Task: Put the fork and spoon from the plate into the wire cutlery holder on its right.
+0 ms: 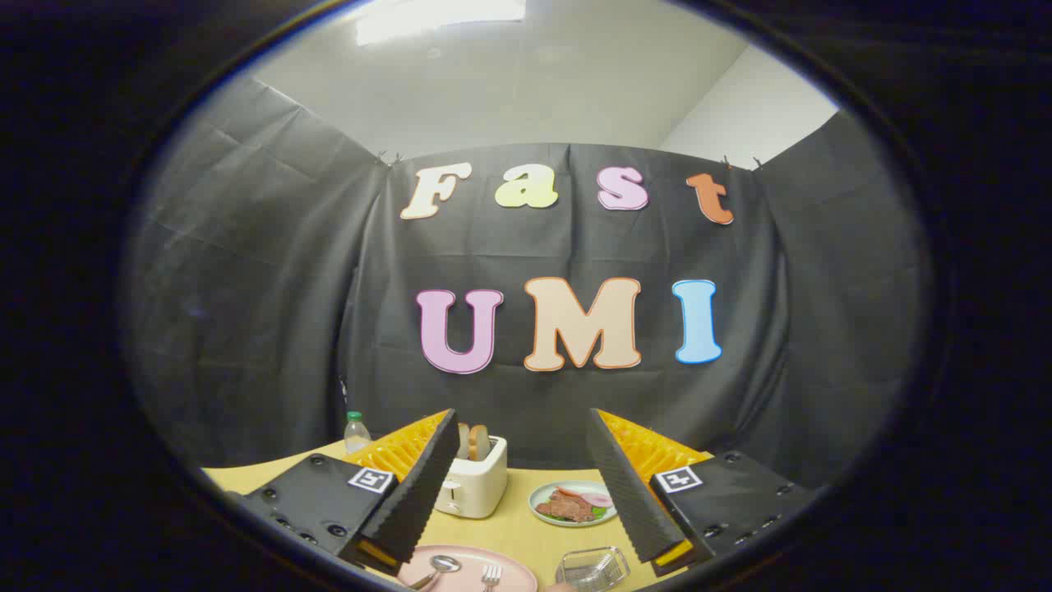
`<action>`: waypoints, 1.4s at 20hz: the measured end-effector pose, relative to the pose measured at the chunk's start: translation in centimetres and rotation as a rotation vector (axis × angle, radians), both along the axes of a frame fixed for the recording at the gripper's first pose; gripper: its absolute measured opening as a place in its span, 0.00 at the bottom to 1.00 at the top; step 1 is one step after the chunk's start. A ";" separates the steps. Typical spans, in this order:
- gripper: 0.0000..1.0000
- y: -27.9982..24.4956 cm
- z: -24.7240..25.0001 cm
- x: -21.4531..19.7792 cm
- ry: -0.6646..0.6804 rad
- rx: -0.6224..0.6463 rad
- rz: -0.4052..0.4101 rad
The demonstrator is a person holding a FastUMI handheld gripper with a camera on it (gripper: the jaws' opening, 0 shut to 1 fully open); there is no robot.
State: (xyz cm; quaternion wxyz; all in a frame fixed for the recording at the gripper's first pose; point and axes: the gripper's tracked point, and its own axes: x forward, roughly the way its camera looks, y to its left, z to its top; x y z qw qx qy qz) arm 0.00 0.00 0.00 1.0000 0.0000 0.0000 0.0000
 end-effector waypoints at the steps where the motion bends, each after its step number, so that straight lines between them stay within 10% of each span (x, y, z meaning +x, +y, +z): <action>1: 0.99 0.2 0.3 0.1 -0.006 0.003 0.001; 28: 0.99 2.4 -8.7 -0.9 0.272 0.017 0.091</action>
